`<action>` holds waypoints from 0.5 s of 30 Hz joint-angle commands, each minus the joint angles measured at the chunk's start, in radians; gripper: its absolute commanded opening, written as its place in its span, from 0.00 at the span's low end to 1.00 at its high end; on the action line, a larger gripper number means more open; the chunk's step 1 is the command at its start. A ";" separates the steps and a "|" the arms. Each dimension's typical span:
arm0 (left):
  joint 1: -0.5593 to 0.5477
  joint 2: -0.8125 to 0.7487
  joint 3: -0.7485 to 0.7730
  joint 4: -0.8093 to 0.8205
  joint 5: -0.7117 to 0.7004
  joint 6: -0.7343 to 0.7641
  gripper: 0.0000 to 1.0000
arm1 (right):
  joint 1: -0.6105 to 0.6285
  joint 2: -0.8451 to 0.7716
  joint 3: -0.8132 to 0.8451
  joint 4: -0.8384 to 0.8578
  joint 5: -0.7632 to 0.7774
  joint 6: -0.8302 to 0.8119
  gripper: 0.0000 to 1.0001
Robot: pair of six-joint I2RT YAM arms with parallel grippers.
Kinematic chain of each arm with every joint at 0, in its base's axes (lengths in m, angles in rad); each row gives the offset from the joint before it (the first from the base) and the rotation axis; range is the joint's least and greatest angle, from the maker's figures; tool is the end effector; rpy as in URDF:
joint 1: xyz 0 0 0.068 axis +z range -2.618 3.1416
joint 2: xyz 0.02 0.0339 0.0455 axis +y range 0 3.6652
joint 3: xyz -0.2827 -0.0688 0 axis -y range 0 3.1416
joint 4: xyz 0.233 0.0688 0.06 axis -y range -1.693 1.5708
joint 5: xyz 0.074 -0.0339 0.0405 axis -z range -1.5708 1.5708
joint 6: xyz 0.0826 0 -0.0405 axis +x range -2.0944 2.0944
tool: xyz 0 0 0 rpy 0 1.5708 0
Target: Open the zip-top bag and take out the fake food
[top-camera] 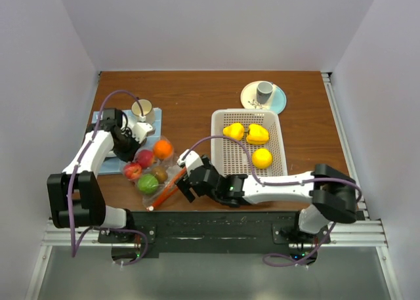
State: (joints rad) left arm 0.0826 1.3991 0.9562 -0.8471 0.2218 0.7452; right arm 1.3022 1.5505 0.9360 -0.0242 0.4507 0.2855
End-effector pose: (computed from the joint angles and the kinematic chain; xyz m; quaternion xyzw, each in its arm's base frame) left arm 0.2514 0.0026 0.1979 0.3347 0.9255 -0.0444 0.1714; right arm 0.1298 0.3359 0.2224 -0.3361 0.8095 0.1724 0.4494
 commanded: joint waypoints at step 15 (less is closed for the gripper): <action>-0.029 0.044 -0.112 0.057 0.174 -0.009 0.28 | 0.000 0.318 0.216 0.201 -0.072 -0.078 0.99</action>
State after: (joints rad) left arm 0.0811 1.4151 0.8768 -0.8162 0.3309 0.7448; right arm 1.3022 1.8240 1.0904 0.1223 0.3752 0.2424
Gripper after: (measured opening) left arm 0.289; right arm 0.985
